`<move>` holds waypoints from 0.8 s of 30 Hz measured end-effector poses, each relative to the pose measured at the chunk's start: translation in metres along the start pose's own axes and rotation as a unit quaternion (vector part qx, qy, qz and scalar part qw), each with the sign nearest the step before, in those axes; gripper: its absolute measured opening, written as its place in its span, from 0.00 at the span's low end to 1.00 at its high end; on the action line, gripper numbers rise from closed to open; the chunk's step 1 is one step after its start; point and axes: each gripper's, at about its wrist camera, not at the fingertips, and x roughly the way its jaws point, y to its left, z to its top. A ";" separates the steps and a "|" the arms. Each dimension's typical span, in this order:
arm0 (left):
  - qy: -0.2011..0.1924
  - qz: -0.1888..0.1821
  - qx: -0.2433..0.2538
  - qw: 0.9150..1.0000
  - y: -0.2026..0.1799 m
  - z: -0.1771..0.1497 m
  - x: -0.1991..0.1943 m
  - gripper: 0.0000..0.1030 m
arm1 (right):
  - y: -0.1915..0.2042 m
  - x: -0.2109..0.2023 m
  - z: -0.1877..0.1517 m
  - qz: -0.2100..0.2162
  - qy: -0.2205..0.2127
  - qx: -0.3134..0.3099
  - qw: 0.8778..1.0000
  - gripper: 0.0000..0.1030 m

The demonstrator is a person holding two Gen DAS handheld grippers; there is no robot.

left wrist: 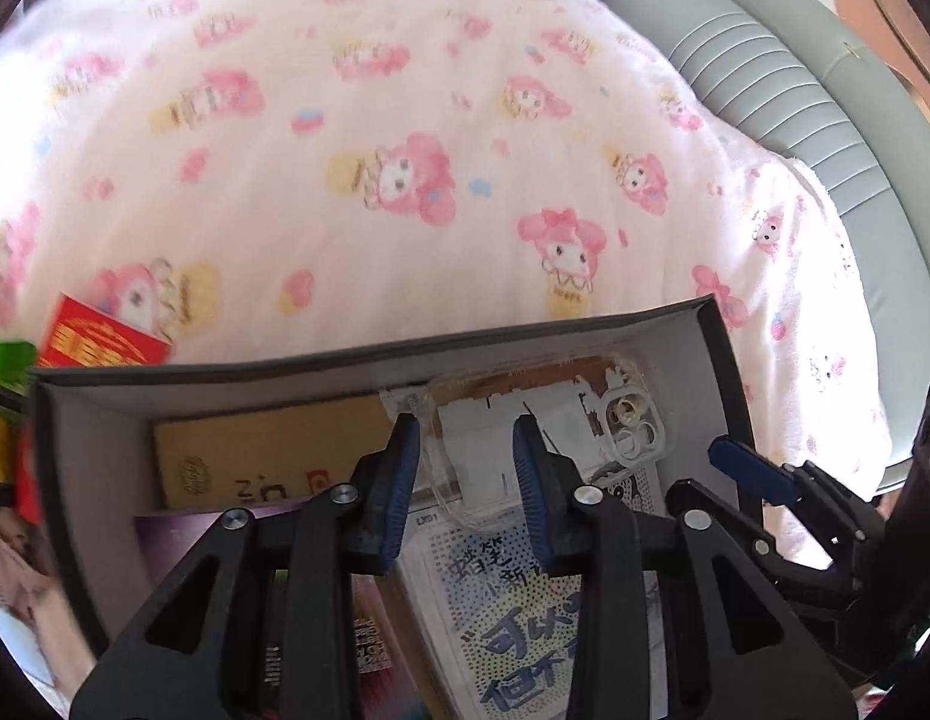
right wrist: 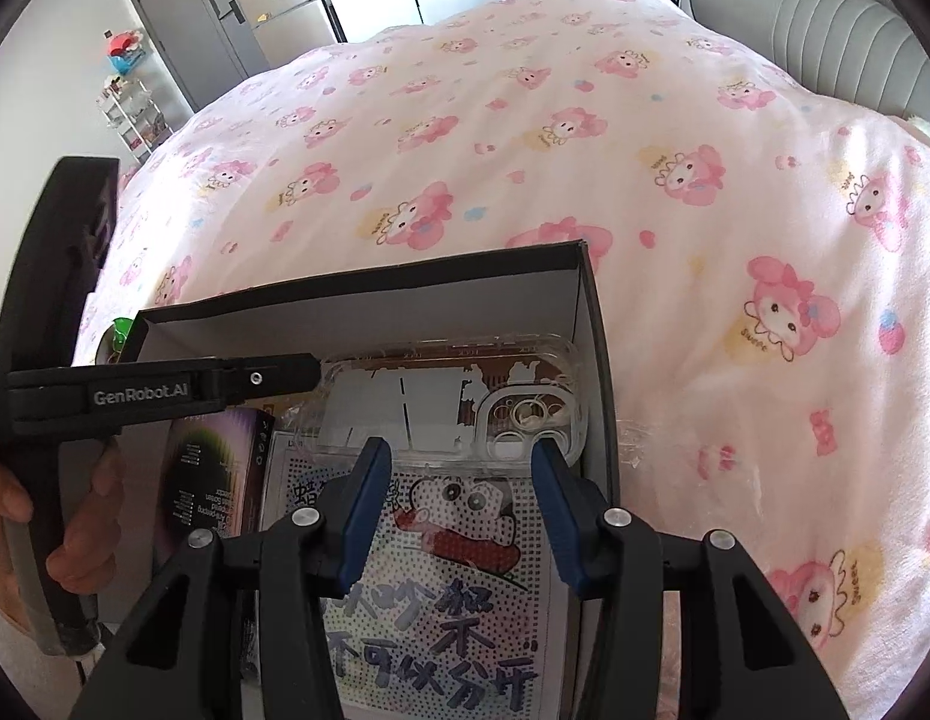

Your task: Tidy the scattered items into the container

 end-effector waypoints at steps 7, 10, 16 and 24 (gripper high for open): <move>-0.147 0.046 0.049 0.987 -0.044 -0.039 -0.101 0.76 | 0.028 -0.065 -0.001 -0.081 -0.104 -0.021 0.991 0.51; -0.195 0.069 0.053 0.977 -0.052 -0.063 -0.143 0.90 | 0.035 -0.103 -0.008 -0.084 -0.135 -0.007 0.987 0.70; -0.221 0.086 0.053 0.970 -0.065 -0.103 -0.189 1.00 | 0.053 -0.160 -0.031 -0.090 -0.170 -0.014 0.981 0.72; -0.220 0.112 0.059 0.967 -0.075 -0.153 -0.210 1.00 | 0.063 -0.194 -0.078 -0.083 -0.174 -0.006 0.981 0.73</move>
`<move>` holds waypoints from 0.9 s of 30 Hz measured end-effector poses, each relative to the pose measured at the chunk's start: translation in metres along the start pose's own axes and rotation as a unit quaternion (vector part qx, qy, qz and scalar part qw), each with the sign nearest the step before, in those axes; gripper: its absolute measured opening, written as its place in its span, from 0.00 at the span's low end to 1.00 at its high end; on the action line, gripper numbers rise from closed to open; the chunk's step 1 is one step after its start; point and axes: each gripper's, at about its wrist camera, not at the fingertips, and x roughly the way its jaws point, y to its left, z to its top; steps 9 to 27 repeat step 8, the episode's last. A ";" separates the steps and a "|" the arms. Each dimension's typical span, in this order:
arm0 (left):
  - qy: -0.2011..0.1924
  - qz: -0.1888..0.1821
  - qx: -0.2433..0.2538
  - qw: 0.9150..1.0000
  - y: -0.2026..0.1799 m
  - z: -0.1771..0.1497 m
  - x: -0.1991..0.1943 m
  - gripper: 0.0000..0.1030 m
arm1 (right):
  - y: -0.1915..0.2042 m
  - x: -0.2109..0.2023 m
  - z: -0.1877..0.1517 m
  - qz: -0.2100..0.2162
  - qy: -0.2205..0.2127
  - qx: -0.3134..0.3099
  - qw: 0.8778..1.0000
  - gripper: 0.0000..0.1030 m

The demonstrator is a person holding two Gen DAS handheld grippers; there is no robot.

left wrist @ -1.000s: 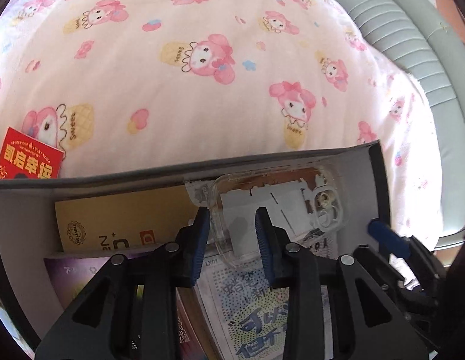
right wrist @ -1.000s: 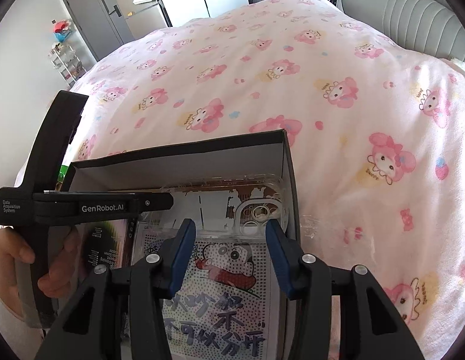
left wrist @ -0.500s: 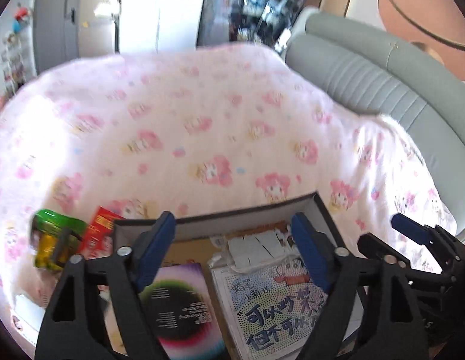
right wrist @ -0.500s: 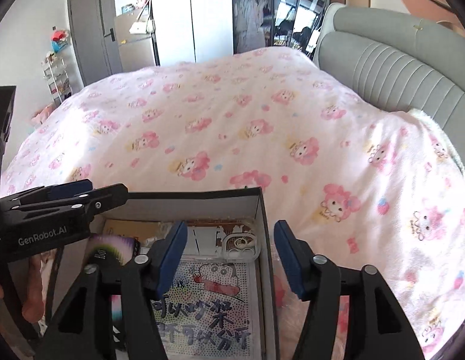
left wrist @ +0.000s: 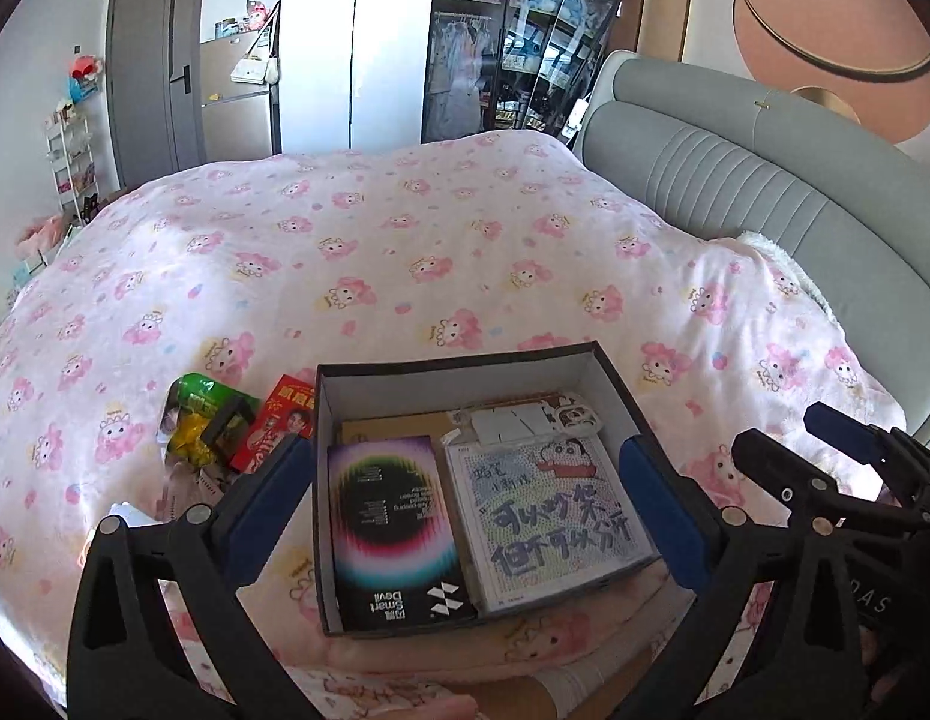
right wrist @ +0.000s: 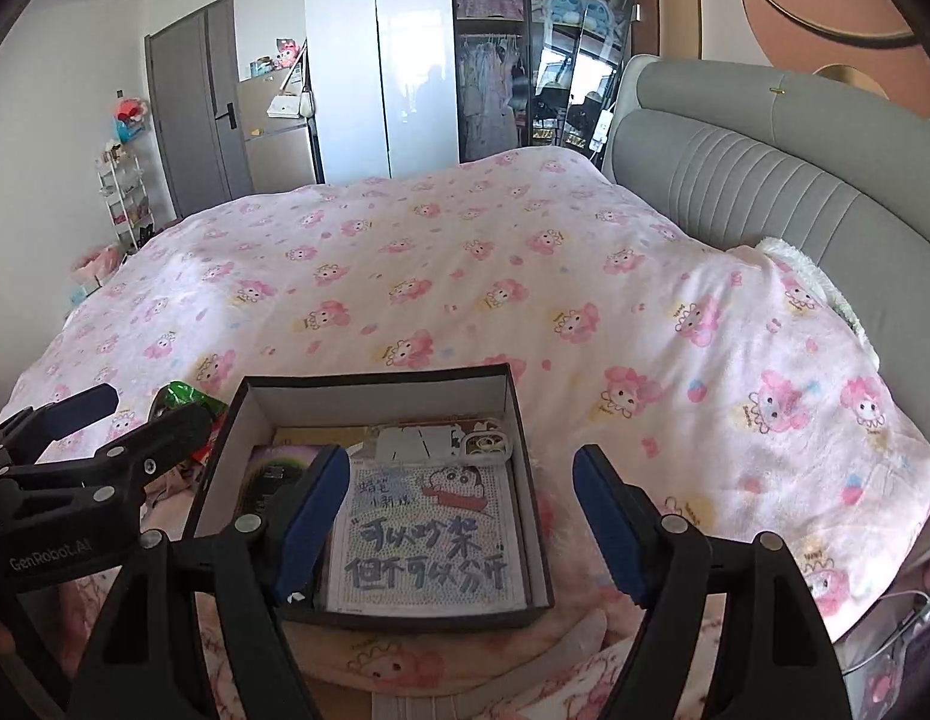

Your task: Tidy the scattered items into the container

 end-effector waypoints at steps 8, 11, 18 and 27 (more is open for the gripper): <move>0.022 0.032 0.010 0.999 -0.014 -0.020 0.002 1.00 | -0.005 -0.012 -0.022 0.001 0.002 0.007 1.000 0.73; 0.022 0.032 0.010 0.999 -0.014 -0.020 0.002 1.00 | -0.005 -0.012 -0.022 0.001 0.002 0.007 1.000 0.73; 0.022 0.032 0.010 0.999 -0.014 -0.020 0.002 1.00 | -0.005 -0.012 -0.022 0.001 0.002 0.007 1.000 0.73; 0.022 0.032 0.010 0.999 -0.014 -0.020 0.002 1.00 | -0.005 -0.012 -0.022 0.001 0.002 0.007 1.000 0.73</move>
